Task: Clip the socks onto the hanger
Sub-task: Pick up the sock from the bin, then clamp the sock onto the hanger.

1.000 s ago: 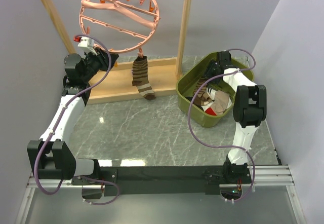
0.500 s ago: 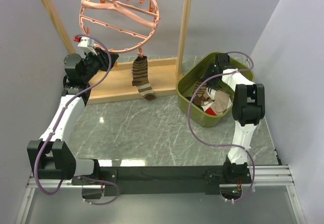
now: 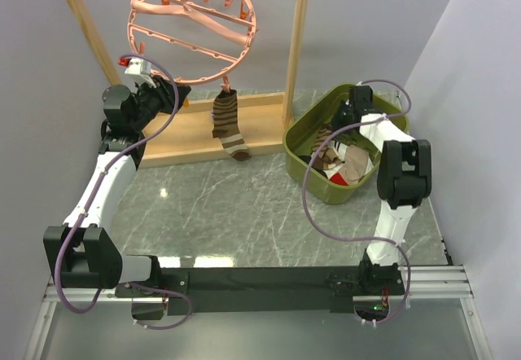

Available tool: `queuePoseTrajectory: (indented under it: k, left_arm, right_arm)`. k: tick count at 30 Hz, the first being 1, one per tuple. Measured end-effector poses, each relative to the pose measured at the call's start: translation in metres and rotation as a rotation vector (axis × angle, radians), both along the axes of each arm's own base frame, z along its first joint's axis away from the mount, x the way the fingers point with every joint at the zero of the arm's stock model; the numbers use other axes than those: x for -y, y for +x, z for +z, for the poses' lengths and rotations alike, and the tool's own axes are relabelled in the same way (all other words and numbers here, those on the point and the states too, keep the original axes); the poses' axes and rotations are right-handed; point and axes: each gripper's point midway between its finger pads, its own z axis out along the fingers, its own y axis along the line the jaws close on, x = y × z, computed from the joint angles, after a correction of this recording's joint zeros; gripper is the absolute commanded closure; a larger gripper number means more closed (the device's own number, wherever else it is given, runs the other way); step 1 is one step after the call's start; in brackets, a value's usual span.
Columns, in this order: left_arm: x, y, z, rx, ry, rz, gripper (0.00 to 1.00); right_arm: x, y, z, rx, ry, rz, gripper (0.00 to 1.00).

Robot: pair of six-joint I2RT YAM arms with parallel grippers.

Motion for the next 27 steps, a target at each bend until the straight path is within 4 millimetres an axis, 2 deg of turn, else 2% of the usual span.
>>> queuePoseTrajectory:
  k: [2,5,9,11,13,18,22,27]
  left_arm:
    - [0.0,0.0,0.0,-0.002,0.0,0.001,0.77]
    - [0.0,0.0,0.0,-0.005,-0.003,0.003,0.77]
    - [-0.001,0.0,0.003,-0.009,-0.022,0.018,0.77]
    - [-0.001,-0.001,0.005,-0.011,-0.034,0.029,0.77]
    - [-0.002,-0.002,0.008,-0.011,-0.048,0.041,0.78]
    - [-0.004,-0.008,0.02,-0.008,-0.093,0.08,0.78]
    - [-0.004,-0.018,0.034,0.01,-0.136,0.107,0.78]
    - [-0.001,-0.029,0.049,0.032,-0.193,0.126,0.78]
  right_arm:
    - [0.001,-0.006,0.018,0.054,-0.014,0.016,1.0]
    - [0.0,-0.02,0.067,0.192,-0.035,0.05,1.0]
    - [-0.007,-0.032,0.163,0.452,-0.067,0.102,1.0]
    - [-0.018,-0.04,0.21,0.583,-0.088,0.14,1.0]
    - [-0.037,-0.052,0.244,0.68,-0.102,0.191,1.0]
    - [-0.082,-0.075,0.298,0.828,-0.073,0.324,1.0]
    - [-0.115,-0.092,0.322,0.89,-0.019,0.422,1.0]
    - [-0.178,-0.131,0.352,0.949,0.106,0.595,1.0]
